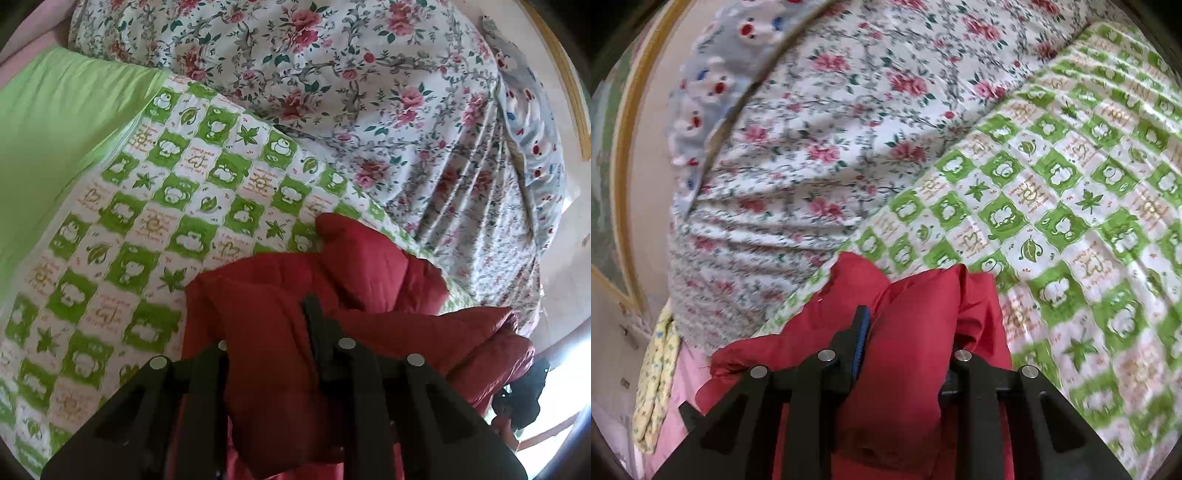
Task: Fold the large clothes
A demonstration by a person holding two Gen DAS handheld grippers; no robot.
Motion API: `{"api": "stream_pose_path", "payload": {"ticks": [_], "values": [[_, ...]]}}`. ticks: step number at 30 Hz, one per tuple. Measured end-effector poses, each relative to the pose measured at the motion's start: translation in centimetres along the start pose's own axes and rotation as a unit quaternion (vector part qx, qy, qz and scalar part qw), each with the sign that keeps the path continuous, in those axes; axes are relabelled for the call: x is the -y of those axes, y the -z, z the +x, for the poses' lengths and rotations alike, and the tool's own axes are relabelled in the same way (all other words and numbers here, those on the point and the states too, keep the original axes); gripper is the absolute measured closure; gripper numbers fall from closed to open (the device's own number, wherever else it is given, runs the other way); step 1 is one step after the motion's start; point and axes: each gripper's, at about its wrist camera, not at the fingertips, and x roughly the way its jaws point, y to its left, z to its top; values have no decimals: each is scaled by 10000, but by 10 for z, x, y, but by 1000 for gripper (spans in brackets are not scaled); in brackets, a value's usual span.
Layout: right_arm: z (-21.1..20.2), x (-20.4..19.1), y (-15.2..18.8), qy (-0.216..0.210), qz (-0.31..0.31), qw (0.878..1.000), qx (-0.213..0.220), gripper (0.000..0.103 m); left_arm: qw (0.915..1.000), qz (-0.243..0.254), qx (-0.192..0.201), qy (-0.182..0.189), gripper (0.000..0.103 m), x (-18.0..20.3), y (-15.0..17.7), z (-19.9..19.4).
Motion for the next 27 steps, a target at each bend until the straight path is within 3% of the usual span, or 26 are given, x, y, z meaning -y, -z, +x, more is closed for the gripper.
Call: {"api": "stream_pose_path", "payload": {"ticks": [7,14,17,22,27], "values": [[33,15,-1,258,108,9996,82,76,9998,157,-48,-59,81,3,-13,16],[46,16,-4,378,16,9992,121,76,9990,407,161,94,66,13,-10,-23],[49,16,-5,395,30,9991,116,75,9975,619,334,115,59,22,0,-48],[53,16,-6,429,14,9991,69,74,9917,1129,531,312,59,49,27,-78],[57,13,-7,476,-43,9988,64,72,9828,1717,163,667,59,84,59,-62]]}}
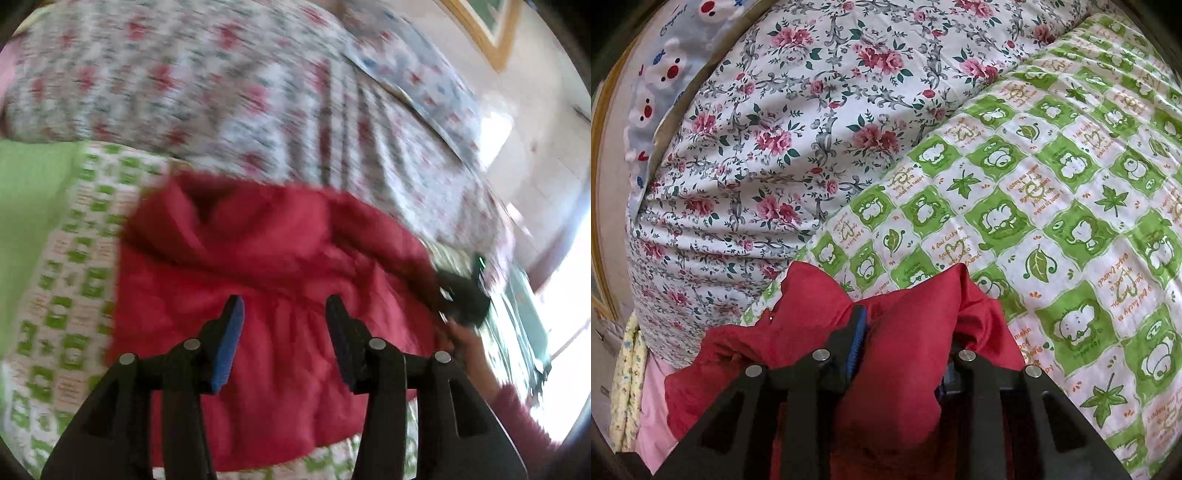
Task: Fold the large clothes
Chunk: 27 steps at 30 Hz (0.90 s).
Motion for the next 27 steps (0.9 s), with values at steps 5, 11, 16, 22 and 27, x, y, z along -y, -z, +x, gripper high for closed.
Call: {"api": "stream_pose_path", "payload": {"ticks": [5,11,16,22,27], "values": [[0,-4,-1,5,-92,9999,-52,65,9974,467,-341,-432,59,19,14,45],[-28,-21,-1,-212,-410,9989,36,51,9914,614,-334,-1108,59,5,19,83],[-68,-34,10,-344,-787,9957,335,37,9899,673,-306,-1206,59,8,17,90],[-80,-75,44,-279,-1978,9794,286,35,9905,590,-327,-1197,59,7,17,92],[-31,-103,67,289,-2997,9527,-409,35,9904,402,-328,-1283,59,-3,5,89]]}}
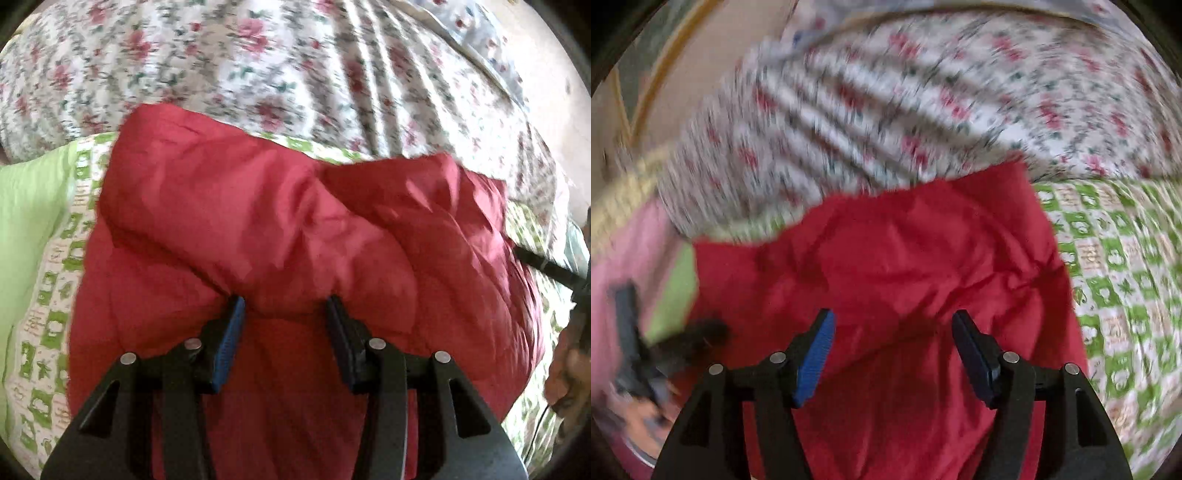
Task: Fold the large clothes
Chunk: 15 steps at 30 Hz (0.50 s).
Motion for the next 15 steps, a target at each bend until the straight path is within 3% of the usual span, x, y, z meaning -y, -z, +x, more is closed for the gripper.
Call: {"api": "stream_pose_path", "payload": {"ticks": [3,8,15], "values": [[31,8,-1,306,-7,9988,-375,36,9993,-356,-77,-73,59,-21,-7,8],[53,33,-4,217,384,9978,-488,36,9977,-608,-302,-54,59,-36,-14,34],[64,40,0,253,448,9977,-435,35,9968,-704,-382,-30,59,-39,-15,51]]}}
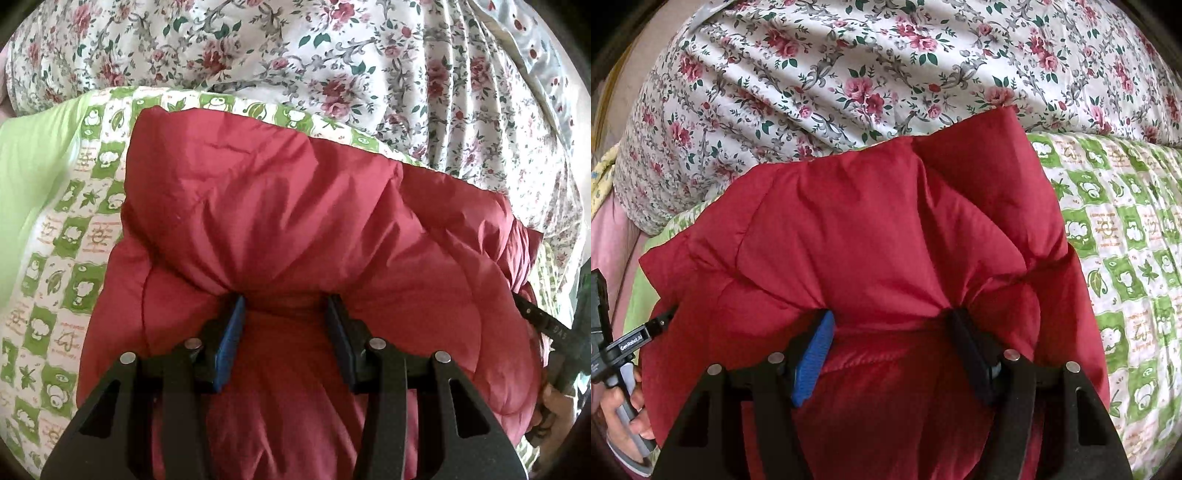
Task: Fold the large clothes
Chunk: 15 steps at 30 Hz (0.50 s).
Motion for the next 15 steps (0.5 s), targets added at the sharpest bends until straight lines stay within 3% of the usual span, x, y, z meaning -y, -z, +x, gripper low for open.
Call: {"api": "stream_pose_path", "payload": {"ticks": [4,10,15], "values": [[1,3,1,-37,14,10000,23,35,10000,0,16,-22,59,1,1,-11],[3,0,0,-70,34,9999,103,35,9992,-83,333,228,59,-8,24,-51],[-2,-1,1,-28,79,9999,120,35,9995,165,262,-90,58,-6,26,-24]]}}
